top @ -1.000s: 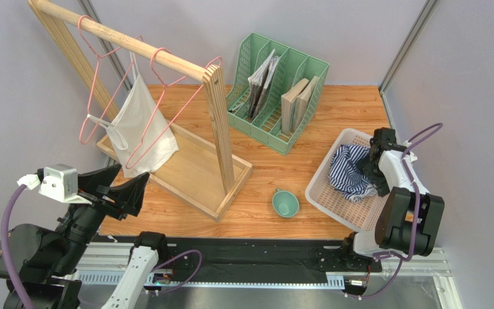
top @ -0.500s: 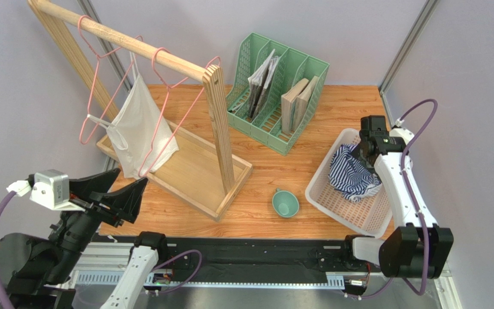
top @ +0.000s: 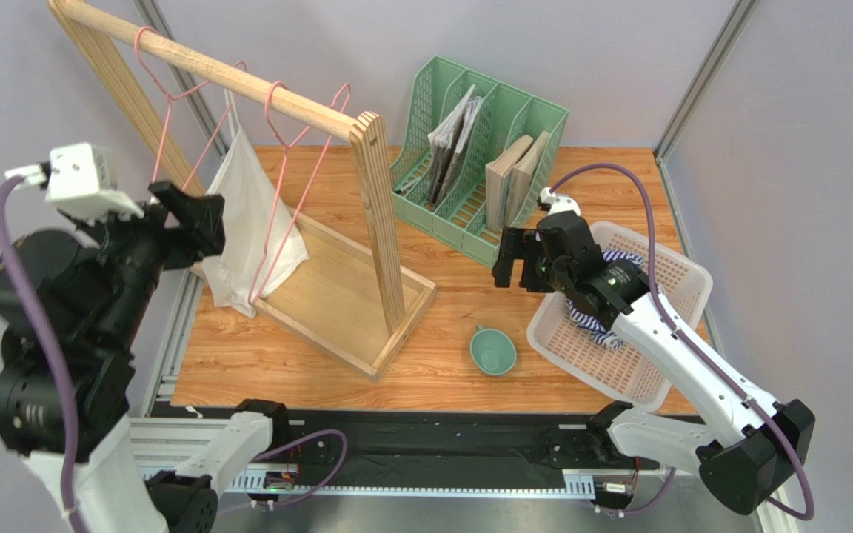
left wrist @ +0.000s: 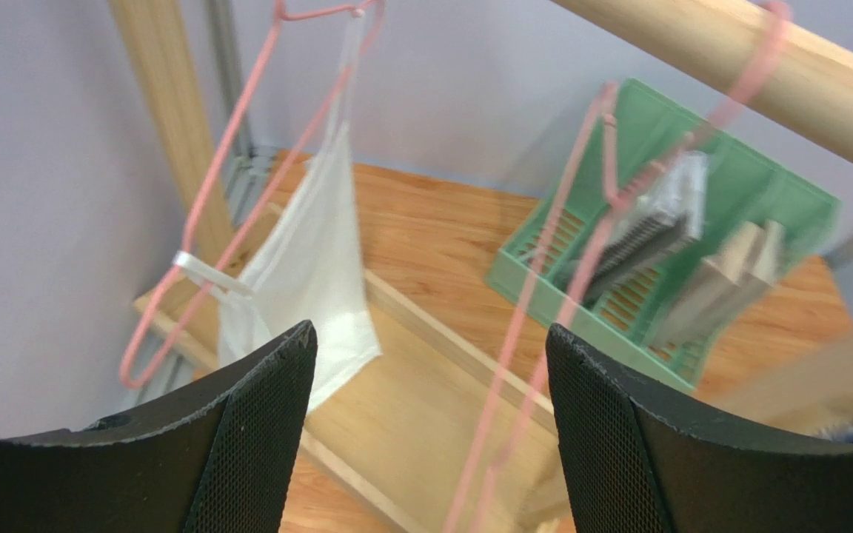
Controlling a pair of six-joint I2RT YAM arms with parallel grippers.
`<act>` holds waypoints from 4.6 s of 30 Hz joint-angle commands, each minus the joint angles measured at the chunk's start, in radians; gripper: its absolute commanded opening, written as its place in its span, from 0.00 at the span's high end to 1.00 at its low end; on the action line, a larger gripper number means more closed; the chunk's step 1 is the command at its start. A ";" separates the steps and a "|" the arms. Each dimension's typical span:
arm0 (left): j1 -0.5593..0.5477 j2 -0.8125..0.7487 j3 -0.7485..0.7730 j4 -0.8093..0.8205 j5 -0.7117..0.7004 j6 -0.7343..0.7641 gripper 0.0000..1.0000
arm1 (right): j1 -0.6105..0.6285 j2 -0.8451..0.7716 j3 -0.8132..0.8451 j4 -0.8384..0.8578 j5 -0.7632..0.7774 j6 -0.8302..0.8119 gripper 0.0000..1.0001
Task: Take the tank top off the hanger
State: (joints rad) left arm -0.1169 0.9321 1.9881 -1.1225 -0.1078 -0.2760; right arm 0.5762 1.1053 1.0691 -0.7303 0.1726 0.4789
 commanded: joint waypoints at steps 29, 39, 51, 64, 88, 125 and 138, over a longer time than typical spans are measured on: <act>0.517 0.252 -0.218 0.213 0.094 0.189 0.24 | 0.016 -0.265 -0.044 0.157 -0.332 -0.118 0.00; 0.523 0.218 -0.379 0.332 0.181 0.156 0.30 | 0.016 -0.260 -0.054 0.170 -0.361 -0.117 0.00; 0.523 0.139 -0.459 0.406 0.281 0.100 0.51 | 0.016 -0.252 -0.052 0.172 -0.347 -0.117 0.00; 0.523 0.197 -0.399 0.388 0.296 0.097 0.66 | 0.016 -0.243 -0.049 0.167 -0.337 -0.120 0.00; 0.523 0.068 -0.265 0.333 0.385 -0.029 1.00 | 0.016 -0.206 -0.032 0.163 -0.340 -0.115 0.00; 0.522 -0.302 -1.046 0.550 0.789 -0.246 1.00 | 0.017 0.016 0.080 0.267 -0.341 -0.037 0.00; 0.484 -0.294 -1.242 0.607 0.997 -0.247 1.00 | 0.016 0.370 0.190 0.600 -0.462 -0.079 0.13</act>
State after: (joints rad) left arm 0.3927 0.6624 0.7700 -0.5903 0.8127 -0.5152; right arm 0.5884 1.3933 1.1728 -0.2924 -0.2306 0.4290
